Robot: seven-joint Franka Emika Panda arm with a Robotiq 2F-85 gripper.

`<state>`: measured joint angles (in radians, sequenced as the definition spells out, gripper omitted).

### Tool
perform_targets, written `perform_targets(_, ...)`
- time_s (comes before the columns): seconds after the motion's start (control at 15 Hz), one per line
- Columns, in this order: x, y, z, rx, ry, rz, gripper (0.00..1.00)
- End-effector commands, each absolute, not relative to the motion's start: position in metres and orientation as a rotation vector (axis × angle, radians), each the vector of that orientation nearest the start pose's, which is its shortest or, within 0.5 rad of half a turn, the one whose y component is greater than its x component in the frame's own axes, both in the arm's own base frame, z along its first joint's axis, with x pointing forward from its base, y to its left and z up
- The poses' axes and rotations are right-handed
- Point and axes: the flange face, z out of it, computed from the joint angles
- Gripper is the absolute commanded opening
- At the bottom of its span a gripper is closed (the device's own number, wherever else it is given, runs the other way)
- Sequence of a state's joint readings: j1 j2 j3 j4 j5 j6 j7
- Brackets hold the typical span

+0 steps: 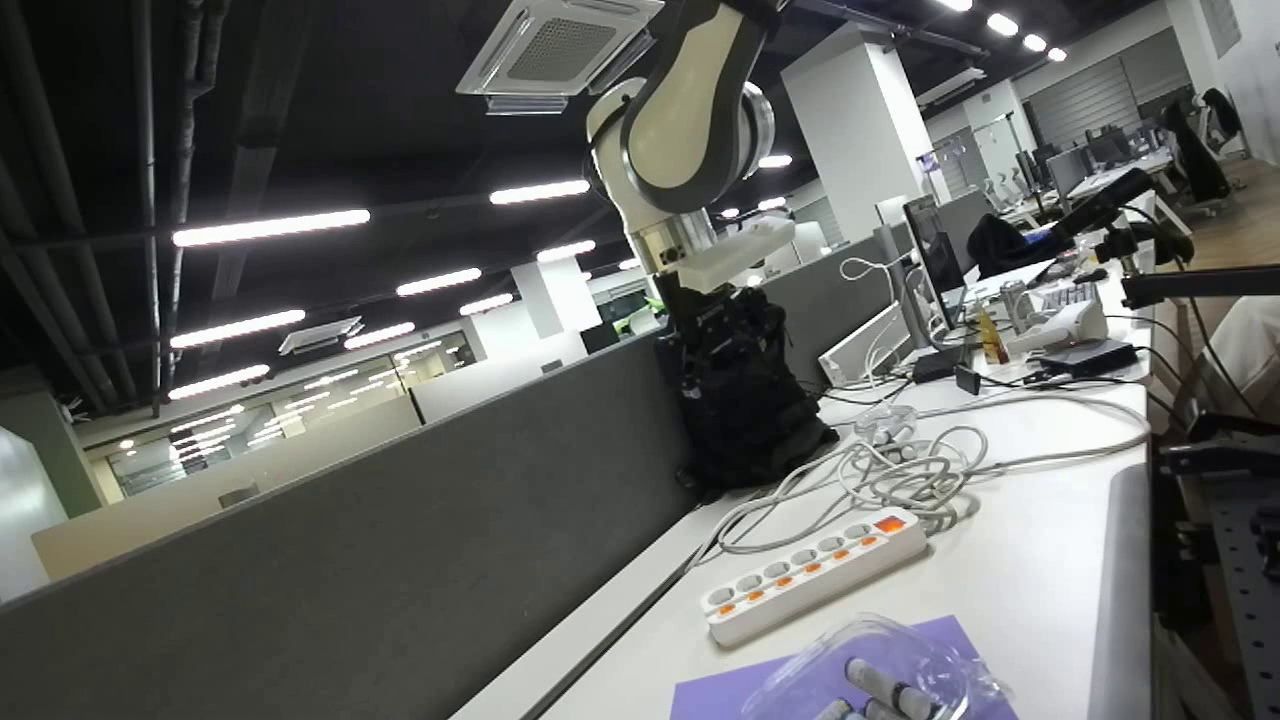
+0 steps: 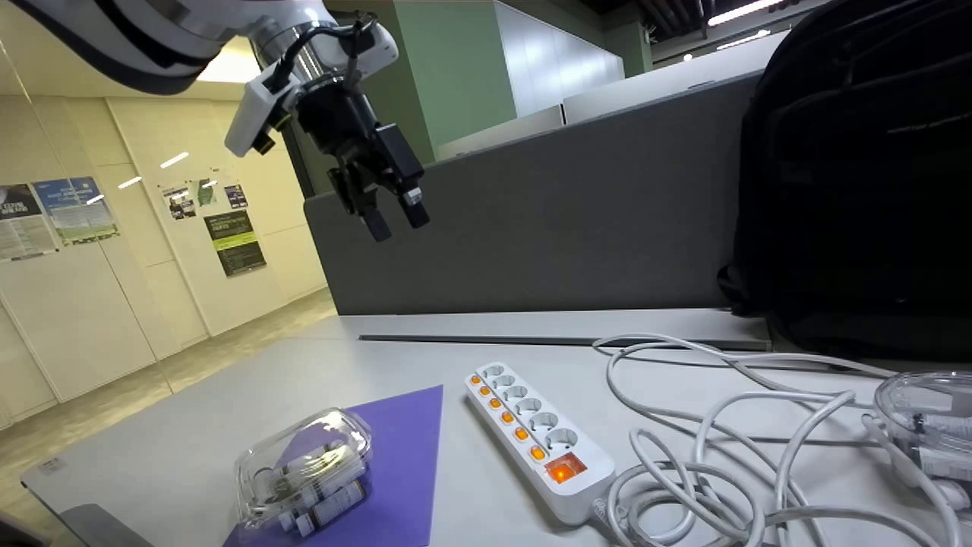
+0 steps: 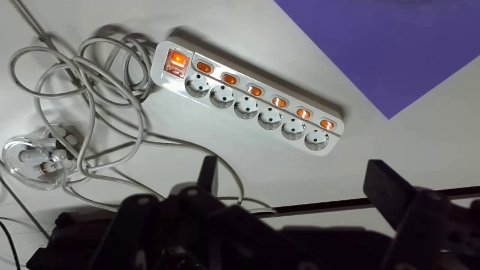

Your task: Turn on the second switch from the left side of the adapter

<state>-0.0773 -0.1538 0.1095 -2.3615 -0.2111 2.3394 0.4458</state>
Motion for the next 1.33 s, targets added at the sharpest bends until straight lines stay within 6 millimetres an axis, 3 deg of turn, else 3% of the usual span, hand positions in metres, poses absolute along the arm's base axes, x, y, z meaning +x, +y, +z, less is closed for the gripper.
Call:
perform_targets(0.0, 0.493, 0.014, 0.403, -3.240, 0.449, -0.278, 1.00)
perform_targets(0.27, 0.503, 0.009, 0.397, -3.214, 0.453, -0.223, 1.00)
perform_targets(0.6, 0.531, -0.007, 0.370, -3.177, 0.489, -0.186, 1.00)
perform_targets(0.67, 0.538, -0.011, 0.364, -3.163, 0.501, -0.202, 0.75)
perform_targets(0.73, 0.545, -0.014, 0.359, -3.148, 0.506, -0.211, 0.75)
perform_targets(1.27, 0.599, -0.025, 0.303, -3.118, 0.550, -0.134, 0.17)
